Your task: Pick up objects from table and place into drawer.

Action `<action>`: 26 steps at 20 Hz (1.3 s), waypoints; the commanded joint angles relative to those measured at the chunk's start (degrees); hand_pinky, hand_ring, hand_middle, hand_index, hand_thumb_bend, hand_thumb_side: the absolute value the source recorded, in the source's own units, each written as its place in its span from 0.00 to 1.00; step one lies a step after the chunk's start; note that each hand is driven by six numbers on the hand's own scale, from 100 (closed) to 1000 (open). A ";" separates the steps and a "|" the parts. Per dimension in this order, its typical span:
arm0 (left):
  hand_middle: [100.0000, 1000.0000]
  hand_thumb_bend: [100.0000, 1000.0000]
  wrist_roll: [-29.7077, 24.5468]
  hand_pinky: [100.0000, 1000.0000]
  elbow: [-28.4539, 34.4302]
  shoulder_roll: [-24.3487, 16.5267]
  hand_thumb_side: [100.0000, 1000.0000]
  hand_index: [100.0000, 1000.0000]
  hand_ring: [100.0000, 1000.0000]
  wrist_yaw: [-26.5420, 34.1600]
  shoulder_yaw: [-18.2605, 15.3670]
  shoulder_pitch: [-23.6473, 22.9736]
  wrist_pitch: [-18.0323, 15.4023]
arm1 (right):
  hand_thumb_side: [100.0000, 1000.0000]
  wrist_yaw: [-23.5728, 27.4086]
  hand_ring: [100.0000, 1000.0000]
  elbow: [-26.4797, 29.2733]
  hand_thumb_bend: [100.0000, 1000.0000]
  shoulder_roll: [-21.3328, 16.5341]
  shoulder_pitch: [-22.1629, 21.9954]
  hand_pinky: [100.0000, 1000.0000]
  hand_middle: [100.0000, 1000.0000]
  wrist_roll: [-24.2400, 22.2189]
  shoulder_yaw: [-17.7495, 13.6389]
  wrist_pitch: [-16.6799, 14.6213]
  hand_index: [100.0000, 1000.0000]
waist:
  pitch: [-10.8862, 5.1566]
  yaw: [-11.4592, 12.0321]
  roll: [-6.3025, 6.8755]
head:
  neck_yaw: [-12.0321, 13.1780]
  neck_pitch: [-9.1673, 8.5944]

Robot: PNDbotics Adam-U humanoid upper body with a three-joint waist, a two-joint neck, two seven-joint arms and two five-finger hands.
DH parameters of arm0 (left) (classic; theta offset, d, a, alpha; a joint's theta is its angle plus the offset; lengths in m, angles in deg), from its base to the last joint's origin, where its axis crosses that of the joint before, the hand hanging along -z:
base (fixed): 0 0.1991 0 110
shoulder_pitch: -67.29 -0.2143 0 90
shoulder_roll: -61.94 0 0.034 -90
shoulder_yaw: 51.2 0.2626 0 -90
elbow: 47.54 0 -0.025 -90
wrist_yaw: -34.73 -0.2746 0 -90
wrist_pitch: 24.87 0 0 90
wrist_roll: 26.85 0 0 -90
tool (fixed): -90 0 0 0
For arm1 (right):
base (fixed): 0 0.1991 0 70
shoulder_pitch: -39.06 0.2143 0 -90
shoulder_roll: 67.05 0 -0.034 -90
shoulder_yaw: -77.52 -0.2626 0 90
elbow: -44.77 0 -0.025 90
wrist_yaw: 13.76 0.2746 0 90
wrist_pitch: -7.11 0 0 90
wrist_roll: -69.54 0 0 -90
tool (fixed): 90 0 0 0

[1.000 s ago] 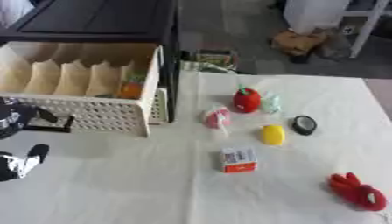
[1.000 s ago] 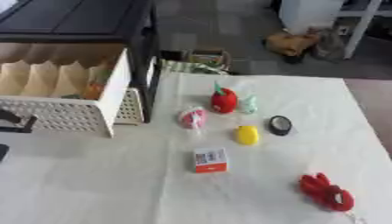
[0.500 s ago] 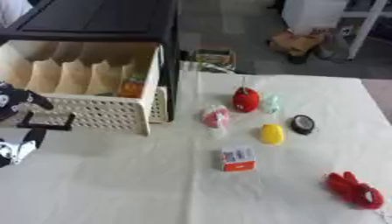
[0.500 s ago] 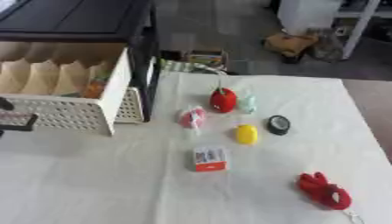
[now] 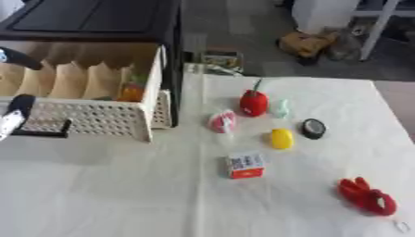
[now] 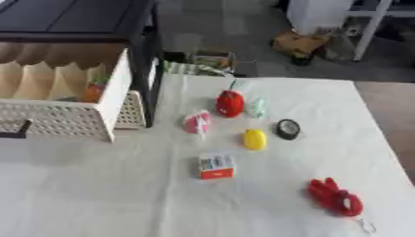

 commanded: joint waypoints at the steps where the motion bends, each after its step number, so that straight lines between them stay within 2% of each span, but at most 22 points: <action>1: 0.00 0.00 3.84 0.00 0.45 1.08 0.24 0.81 0.00 4.03 -1.85 1.66 -0.82 | 0.74 -2.10 0.50 0.94 0.05 -2.57 0.19 0.73 0.44 0.55 -0.58 0.54 0.72 | -1.37 -0.06 0.01 | -0.60 0.30; 4: 0.00 0.00 8.56 0.00 0.45 2.76 0.17 0.81 0.00 7.78 -2.22 2.61 -2.29 | 0.76 -3.22 0.51 0.94 0.06 -3.43 0.24 0.73 0.44 0.84 -0.54 0.64 0.72 | -1.45 -0.09 -0.04 | -0.98 0.47; 6: 0.00 0.00 13.11 0.00 0.45 4.12 0.16 0.81 0.00 10.82 -2.71 3.15 -3.67 | 0.78 -3.96 0.51 0.94 0.07 -4.12 0.22 0.73 0.45 1.06 -0.60 0.74 0.72 | -1.50 -0.08 -0.08 | -1.27 0.61; 10: 0.00 0.00 24.93 0.00 0.45 6.87 0.29 0.83 0.00 15.78 -3.38 3.10 -8.06 | 0.83 -7.07 0.53 0.94 0.14 -6.19 -0.04 0.74 0.46 0.76 -0.50 1.24 0.73 | -1.61 -0.22 -0.23 | -1.91 0.75; 13: 0.00 0.00 30.89 0.00 0.45 9.51 0.37 0.83 0.00 16.98 -2.89 2.44 -10.95 | 0.85 -10.34 0.54 0.94 0.19 -8.65 -0.26 0.75 0.48 -0.19 -0.19 1.90 0.74 | -1.76 -0.54 -0.36 | -2.26 0.88; 16: 0.00 0.00 33.34 0.00 0.45 12.63 0.49 0.85 0.00 17.61 -2.11 1.47 -13.20 | 0.89 -13.47 0.56 0.94 0.25 -11.14 -0.65 0.76 0.50 -1.47 0.17 2.83 0.75 | -1.90 -0.75 -0.51 | -2.53 1.00; 20: 0.00 0.00 33.99 0.00 0.45 18.09 0.64 0.87 0.00 18.31 -1.16 0.58 -16.69 | 0.94 -17.31 0.59 0.94 0.31 -13.94 -1.50 0.78 0.54 -4.58 0.91 4.17 0.77 | -2.17 -0.92 -0.77 | -2.82 1.19; 23: 0.00 0.00 34.30 0.00 0.45 22.34 0.64 0.87 0.00 19.10 -0.86 -0.71 -20.02 | 0.95 -19.53 0.61 0.94 0.32 -16.03 -2.05 0.79 0.57 -7.90 1.62 4.79 0.78 | -2.41 -1.21 -0.96 | -2.81 1.42; 26: 0.03 0.00 35.11 0.00 0.45 26.54 0.64 0.88 0.00 19.66 -0.82 -1.77 -21.97 | 0.95 -20.89 0.64 0.94 0.33 -18.19 -2.37 0.80 0.60 -10.56 2.22 5.30 0.79 | -2.73 -1.62 -1.13 | -2.83 1.75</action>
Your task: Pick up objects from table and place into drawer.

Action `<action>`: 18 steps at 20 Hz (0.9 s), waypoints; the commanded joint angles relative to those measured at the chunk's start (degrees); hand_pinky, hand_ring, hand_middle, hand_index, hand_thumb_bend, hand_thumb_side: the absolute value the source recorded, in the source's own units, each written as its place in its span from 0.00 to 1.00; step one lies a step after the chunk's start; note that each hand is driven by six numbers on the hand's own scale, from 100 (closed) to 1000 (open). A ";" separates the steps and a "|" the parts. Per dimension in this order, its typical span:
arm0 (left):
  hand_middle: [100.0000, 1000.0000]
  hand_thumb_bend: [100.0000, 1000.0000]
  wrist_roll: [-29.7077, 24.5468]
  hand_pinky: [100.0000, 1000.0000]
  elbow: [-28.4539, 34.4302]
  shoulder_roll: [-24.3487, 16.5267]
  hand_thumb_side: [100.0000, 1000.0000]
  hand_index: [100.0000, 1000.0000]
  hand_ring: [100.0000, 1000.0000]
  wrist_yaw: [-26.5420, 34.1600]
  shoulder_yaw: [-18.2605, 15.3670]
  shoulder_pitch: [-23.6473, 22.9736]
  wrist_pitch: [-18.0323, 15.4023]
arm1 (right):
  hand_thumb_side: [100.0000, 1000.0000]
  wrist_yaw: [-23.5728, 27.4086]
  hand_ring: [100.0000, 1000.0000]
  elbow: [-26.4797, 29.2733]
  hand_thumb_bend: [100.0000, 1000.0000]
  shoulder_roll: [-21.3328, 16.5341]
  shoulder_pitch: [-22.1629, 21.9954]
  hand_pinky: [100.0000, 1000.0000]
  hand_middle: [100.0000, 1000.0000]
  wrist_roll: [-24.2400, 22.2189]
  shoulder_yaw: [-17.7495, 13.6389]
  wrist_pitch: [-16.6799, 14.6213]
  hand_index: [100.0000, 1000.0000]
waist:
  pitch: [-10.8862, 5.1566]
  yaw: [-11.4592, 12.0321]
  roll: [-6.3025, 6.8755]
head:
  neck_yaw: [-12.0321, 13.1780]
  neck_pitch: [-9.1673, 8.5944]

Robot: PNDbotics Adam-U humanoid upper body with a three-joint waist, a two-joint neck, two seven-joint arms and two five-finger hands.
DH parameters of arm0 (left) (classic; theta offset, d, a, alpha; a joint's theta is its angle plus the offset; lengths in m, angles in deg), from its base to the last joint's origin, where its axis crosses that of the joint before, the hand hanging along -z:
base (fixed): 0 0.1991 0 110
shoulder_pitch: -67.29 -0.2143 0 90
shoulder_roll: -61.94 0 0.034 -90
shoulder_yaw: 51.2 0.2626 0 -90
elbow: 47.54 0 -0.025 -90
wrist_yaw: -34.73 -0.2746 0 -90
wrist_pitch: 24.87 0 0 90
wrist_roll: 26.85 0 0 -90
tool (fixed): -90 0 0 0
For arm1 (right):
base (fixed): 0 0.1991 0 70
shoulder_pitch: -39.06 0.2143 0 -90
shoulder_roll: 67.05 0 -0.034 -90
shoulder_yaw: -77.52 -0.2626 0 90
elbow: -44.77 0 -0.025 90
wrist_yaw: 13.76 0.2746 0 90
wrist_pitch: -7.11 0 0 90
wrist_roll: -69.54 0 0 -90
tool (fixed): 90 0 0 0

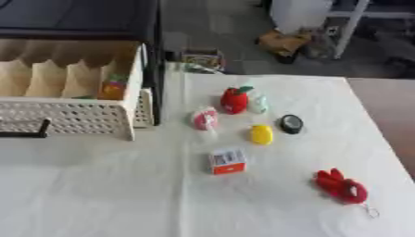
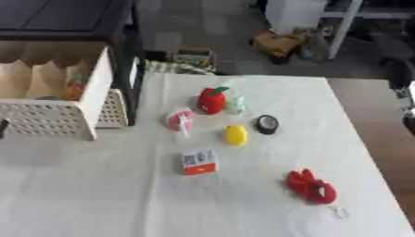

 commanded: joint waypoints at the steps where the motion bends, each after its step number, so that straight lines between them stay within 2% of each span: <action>1: 0.06 0.00 0.70 0.00 0.48 3.24 0.64 0.88 0.00 0.66 -0.17 -0.28 -2.00 | 0.95 -1.87 0.64 0.94 0.33 -4.54 0.15 0.80 0.60 -2.79 0.29 0.42 0.79 | -1.41 -0.26 -0.06 | -0.09 0.61; 6: 0.21 0.00 0.01 0.00 0.48 8.21 0.64 0.90 0.00 0.27 0.65 -1.81 -2.36 | 0.96 -2.97 0.69 0.94 0.37 -9.45 0.27 0.82 0.66 -6.95 1.85 0.65 0.81 | -1.86 -0.96 -0.09 | 0.43 1.15; 8: 0.28 0.00 -0.63 0.06 0.48 9.48 0.64 0.90 0.05 0.11 0.96 -2.35 -2.18 | 0.96 -2.77 0.70 0.94 0.40 -11.45 0.32 0.83 0.68 -9.07 2.56 0.61 0.82 | -1.96 -1.07 -0.04 | 0.41 1.32; 11: 0.35 0.00 -1.06 0.13 0.48 11.05 0.64 0.90 0.15 -0.55 1.01 -2.87 -2.33 | 0.88 -1.48 0.74 0.94 0.50 -14.46 0.51 0.86 0.71 -12.79 3.70 0.15 0.84 | -2.08 -1.09 0.16 | 0.40 1.69; 15: 0.36 0.00 -1.08 0.14 0.48 12.64 0.64 0.90 0.16 -1.25 1.24 -3.44 -2.04 | 0.76 0.72 0.77 0.94 0.55 -17.70 0.89 0.89 0.74 -18.49 4.92 -0.61 0.86 | -2.19 -1.22 0.58 | 0.50 2.87; 18: 0.36 0.00 -1.41 0.14 0.48 13.73 0.64 0.90 0.16 -1.53 1.44 -3.88 -1.50 | 0.72 2.27 0.78 0.94 0.56 -19.55 1.31 0.90 0.75 -21.43 5.86 -0.85 0.87 | -2.32 -1.25 0.93 | 0.64 3.90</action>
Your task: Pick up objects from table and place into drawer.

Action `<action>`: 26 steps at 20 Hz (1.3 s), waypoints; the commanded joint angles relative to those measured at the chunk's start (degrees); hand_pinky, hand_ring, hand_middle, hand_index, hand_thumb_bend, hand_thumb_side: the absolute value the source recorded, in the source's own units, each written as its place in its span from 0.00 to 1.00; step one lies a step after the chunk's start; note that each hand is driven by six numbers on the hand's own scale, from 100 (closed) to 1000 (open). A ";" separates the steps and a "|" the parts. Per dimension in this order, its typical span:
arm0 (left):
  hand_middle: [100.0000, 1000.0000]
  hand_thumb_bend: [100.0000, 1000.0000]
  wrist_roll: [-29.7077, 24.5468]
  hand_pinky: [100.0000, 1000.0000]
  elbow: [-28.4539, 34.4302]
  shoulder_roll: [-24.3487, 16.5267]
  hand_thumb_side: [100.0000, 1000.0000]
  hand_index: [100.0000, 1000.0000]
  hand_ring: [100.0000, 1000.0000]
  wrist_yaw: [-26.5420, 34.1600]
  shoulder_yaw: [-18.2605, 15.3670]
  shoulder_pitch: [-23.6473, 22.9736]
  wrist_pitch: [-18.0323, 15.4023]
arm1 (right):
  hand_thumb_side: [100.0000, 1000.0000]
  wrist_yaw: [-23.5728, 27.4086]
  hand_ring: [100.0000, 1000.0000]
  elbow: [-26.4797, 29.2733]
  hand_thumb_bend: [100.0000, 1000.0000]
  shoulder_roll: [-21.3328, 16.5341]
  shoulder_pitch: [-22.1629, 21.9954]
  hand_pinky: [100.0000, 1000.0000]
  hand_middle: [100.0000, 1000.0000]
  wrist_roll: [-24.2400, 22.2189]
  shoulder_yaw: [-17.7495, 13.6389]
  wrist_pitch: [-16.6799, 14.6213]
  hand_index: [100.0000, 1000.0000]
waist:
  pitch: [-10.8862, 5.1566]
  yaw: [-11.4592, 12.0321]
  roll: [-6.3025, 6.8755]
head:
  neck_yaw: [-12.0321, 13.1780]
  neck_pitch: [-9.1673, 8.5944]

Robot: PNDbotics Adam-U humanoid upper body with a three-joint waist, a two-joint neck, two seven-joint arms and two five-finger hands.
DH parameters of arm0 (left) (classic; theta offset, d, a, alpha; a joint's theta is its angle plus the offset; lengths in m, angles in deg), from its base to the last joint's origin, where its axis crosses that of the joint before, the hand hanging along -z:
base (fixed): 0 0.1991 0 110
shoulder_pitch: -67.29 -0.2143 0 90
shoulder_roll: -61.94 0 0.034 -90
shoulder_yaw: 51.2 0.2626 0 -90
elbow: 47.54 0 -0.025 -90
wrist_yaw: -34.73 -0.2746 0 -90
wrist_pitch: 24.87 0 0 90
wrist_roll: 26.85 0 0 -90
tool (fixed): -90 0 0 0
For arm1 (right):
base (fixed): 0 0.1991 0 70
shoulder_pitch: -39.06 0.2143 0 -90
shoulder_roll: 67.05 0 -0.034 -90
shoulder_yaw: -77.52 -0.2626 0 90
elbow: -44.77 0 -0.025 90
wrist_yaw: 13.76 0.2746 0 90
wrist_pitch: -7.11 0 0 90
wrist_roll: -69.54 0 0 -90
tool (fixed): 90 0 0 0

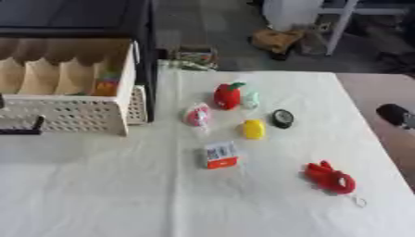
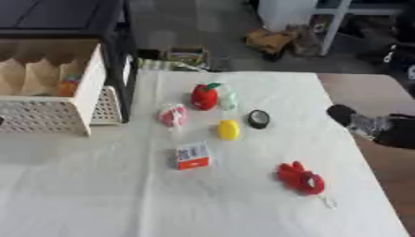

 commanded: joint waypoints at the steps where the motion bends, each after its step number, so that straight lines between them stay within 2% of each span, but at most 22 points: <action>1: 0.36 0.00 -0.40 0.14 0.51 0.40 0.64 0.90 0.16 -0.67 0.03 0.10 0.60 | 0.69 1.84 0.78 0.93 0.56 -4.19 0.83 0.90 0.75 -2.92 0.44 -0.29 0.87 | -1.28 -0.11 0.19 | 0.25 1.23; 7: 0.37 0.00 -0.90 0.14 0.51 1.71 0.64 0.89 0.16 -0.87 0.22 -0.51 1.41 | 0.57 2.96 0.79 0.93 0.58 -6.59 1.00 0.90 0.71 -7.24 2.95 1.07 0.87 | -1.60 -0.11 0.57 | -0.11 2.12; 13: 0.37 0.00 -1.78 0.14 0.51 2.86 0.64 0.86 0.16 -1.03 0.53 -0.87 2.36 | 0.53 1.64 0.81 0.93 0.58 -6.99 1.75 0.90 0.66 -9.95 5.77 3.78 0.86 | -1.75 -0.03 0.74 | -0.27 2.72; 20: 0.37 0.00 -2.19 0.14 0.51 3.68 0.64 0.85 0.16 -1.30 0.62 -0.96 2.84 | 0.46 -0.12 0.82 0.80 0.57 -6.53 2.57 0.89 0.64 -14.31 8.88 7.55 0.88 | -1.66 0.38 0.73 | -0.74 2.29; 23: 0.37 0.00 -2.26 0.14 0.51 4.02 0.64 0.85 0.15 -1.34 0.72 -0.97 3.08 | 0.41 -0.94 0.83 0.21 0.58 -6.04 3.04 0.89 0.66 -16.20 10.11 8.67 0.92 | -1.56 0.53 0.65 | -0.92 1.84; 26: 0.37 0.00 -2.43 0.14 0.51 4.38 0.64 0.84 0.15 -1.38 0.85 -1.03 3.40 | 0.42 -1.87 0.81 -0.70 0.58 -5.31 3.57 0.87 0.69 -17.85 11.24 9.47 0.91 | -1.46 0.65 0.60 | -1.08 1.44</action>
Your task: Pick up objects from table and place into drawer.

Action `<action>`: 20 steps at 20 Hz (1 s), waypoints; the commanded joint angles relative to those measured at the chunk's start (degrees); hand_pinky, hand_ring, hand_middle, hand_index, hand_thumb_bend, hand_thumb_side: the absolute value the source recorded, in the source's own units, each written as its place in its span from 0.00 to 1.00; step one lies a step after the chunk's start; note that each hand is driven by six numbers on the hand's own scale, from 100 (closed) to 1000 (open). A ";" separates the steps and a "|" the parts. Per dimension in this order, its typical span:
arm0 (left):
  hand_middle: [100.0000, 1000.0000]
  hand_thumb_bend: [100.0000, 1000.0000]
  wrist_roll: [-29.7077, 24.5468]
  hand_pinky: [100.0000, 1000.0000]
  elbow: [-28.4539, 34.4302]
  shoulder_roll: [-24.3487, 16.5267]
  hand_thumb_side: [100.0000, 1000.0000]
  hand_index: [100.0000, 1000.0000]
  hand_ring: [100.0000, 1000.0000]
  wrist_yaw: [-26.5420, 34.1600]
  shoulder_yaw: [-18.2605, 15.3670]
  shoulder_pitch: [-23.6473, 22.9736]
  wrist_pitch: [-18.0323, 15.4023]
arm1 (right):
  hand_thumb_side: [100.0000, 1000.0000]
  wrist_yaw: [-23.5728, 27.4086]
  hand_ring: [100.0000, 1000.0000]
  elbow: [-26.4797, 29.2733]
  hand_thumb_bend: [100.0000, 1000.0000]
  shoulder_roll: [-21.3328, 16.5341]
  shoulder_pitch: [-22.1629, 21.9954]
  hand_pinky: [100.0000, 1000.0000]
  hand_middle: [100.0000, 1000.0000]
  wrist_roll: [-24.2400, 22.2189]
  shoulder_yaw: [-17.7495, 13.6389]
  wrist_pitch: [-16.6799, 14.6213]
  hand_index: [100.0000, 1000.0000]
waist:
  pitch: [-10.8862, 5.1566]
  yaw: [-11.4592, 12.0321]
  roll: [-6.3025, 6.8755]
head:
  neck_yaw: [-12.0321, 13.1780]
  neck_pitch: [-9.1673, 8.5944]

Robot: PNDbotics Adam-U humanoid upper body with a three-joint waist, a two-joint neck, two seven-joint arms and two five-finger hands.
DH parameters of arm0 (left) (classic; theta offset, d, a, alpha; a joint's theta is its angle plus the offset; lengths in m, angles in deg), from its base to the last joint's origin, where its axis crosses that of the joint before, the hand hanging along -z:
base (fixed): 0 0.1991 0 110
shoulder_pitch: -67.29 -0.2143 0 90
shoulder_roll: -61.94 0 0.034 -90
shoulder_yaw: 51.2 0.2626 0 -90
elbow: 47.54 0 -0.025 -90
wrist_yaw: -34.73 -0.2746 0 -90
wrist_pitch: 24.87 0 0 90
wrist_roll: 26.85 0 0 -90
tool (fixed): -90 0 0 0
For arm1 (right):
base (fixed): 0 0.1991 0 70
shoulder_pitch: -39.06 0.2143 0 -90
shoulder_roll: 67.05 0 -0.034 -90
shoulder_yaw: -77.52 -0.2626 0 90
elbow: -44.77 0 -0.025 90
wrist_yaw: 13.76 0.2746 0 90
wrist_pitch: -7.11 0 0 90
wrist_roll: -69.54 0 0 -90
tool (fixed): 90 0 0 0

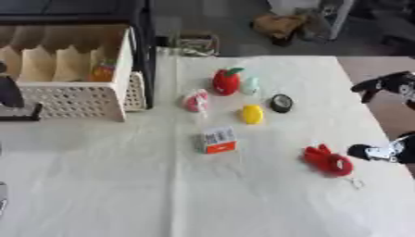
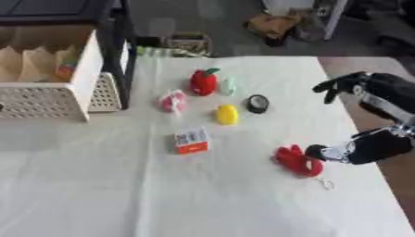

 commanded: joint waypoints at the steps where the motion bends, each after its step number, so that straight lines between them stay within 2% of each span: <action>1: 0.37 0.00 -0.16 0.14 0.52 -0.17 0.64 0.84 0.15 -0.39 0.17 0.28 0.44 | 0.42 -1.47 0.79 -0.64 0.58 -0.70 1.20 0.86 0.70 -1.82 0.64 0.77 0.90 | -0.81 0.09 -0.14 | -0.41 -0.69; 3: 0.37 0.00 -0.33 0.14 0.52 0.09 0.64 0.83 0.15 -0.37 0.27 0.30 0.69 | 0.38 -2.46 0.79 -1.19 0.62 -0.30 1.73 0.85 0.73 -3.15 1.65 1.22 0.89 | -0.76 0.23 -0.23 | -0.58 -0.90; 4: 0.36 0.00 -0.41 0.14 0.52 0.20 0.64 0.83 0.15 -0.35 0.32 0.33 0.80 | 0.41 -2.91 0.78 -1.51 0.58 -0.08 1.95 0.85 0.74 -3.77 2.08 1.45 0.89 | -0.73 0.26 -0.28 | -0.67 -1.01; 11: 0.36 0.00 -0.94 0.14 0.52 0.66 0.64 0.81 0.15 -0.43 0.51 0.34 1.37 | 0.41 -5.48 0.74 -4.19 0.56 1.25 2.58 0.79 0.73 -6.59 4.48 2.32 0.86 | -0.50 0.28 -0.55 | -1.07 -1.55; 20: 0.36 0.00 -1.50 0.14 0.52 1.27 0.64 0.79 0.15 -0.63 0.70 0.07 1.79 | 0.42 -10.39 0.72 -8.58 0.53 2.57 3.39 0.75 0.67 -6.23 7.31 2.75 0.81 | -0.37 0.70 -0.62 | -1.42 -1.50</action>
